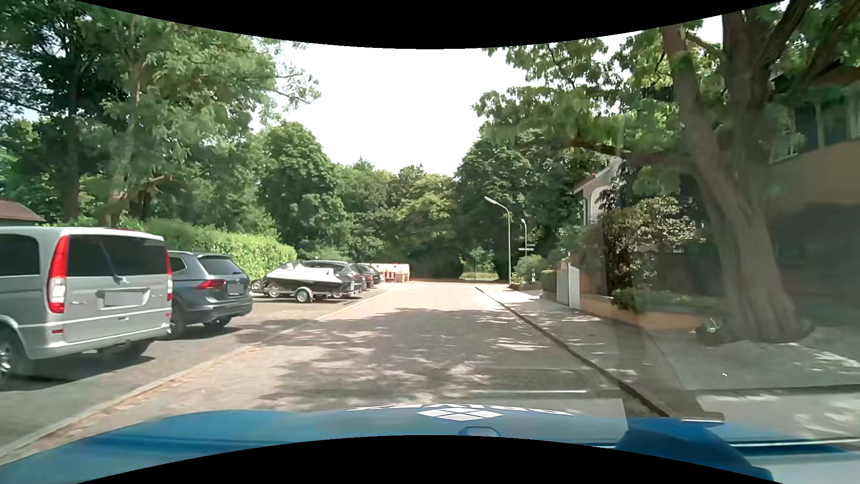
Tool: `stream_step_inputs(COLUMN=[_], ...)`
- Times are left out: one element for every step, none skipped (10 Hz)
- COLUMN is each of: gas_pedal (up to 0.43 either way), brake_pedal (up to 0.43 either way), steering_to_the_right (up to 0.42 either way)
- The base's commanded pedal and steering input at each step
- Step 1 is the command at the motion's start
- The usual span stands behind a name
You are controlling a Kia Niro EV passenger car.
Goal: Follow the waypoints while adhering to traffic rules and regulations
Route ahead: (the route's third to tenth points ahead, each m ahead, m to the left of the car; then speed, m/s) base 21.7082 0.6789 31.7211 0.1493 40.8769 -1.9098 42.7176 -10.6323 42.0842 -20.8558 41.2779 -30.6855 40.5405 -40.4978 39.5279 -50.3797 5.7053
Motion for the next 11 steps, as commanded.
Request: stream_step_inputs(gas_pedal=[0.15,0.15,0.15,0.15,0.15,0.15,0.15,0.15,0.15,0.13,0.118], brake_pedal=[0.0,0.0,0.0,0.0,0.0,0.0,0.0,0.0,0.0,0.0,0.0], steering_to_the_right=[0.002,0.002,0.002,0.001,0.001,0.001,0.0,0.0,-0.002,-0.003,-0.002])
